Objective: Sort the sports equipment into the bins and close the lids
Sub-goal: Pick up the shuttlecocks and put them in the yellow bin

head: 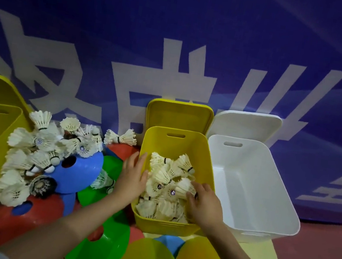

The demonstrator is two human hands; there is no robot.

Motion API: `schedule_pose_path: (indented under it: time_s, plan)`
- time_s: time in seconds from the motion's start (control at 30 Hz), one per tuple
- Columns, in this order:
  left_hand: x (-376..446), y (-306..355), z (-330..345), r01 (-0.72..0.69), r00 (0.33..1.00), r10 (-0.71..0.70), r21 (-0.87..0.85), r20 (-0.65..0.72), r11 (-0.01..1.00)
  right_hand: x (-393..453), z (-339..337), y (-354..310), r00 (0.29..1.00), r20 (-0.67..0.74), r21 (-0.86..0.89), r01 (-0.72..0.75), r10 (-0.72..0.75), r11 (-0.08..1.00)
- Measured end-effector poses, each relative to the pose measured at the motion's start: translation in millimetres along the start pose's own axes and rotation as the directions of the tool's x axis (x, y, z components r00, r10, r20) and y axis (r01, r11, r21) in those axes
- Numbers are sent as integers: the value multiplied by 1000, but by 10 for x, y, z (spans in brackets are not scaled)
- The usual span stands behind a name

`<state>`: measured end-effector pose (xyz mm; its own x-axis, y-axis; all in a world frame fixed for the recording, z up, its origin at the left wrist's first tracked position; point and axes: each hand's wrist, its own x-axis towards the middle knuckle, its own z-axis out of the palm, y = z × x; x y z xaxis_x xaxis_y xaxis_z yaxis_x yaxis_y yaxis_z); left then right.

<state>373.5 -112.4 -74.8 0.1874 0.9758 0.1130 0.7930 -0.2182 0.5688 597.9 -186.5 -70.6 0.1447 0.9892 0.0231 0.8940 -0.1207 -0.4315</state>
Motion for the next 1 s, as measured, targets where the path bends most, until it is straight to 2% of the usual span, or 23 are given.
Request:
schedule_pose_path:
  time_s: [0.1, 0.17, 0.27, 0.33, 0.43, 0.53, 0.6, 0.7, 0.77, 0.87, 0.93, 1.0]
  plan:
    - [-45, 54, -7, 225, 974, -220, -347, 53, 910, 270, -92, -78, 998, 9, 158, -65, 65, 985]
    - [-67, 76, -4, 266, 962, -260, -498, 83, 826, 481, -85, -188, 998, 32, 218, -62, 56, 974]
    - [-83, 33, 5, 289, 948, -311, -607, 72, 740, 777, 100, -447, 998, 53, 289, -35, 21, 957]
    - [-98, 8, 4, 301, 940, -334, -643, 74, 704, 942, 299, -637, 999, 50, 311, -37, 22, 950]
    - [-110, -2, 8, 311, 936, -344, -639, 76, 703, 1186, 653, -824, 997, 42, 345, -77, 67, 935]
    - [-102, -40, 24, 338, 927, -366, -612, 84, 715, 1348, 973, -904, 973, 51, 351, -227, 223, 909]
    - [-98, -63, 36, 346, 920, -383, -623, 80, 702, 1387, 1140, -903, 964, 76, 301, -267, 256, 915]
    - [-80, -103, 84, 335, 920, -387, -636, 61, 695, 1416, 1251, -820, 984, 86, 219, -171, 156, 961]
    - [-67, -103, 102, 337, 920, -385, -642, 71, 688, 1435, 1266, -748, 995, 99, 124, -18, 6, 992]
    - [-62, -82, 110, 348, 922, -374, -646, 103, 680, 1419, 1288, -692, 953, 237, -46, 206, -190, 978]
    - [-57, -92, 111, 335, 926, -364, -657, 98, 675, 1385, 1271, -684, 929, 323, 2, 188, -179, 982]
    - [-54, -110, 107, 326, 930, -356, -658, 94, 679, 1336, 1204, -671, 940, 303, 82, 139, -158, 987]
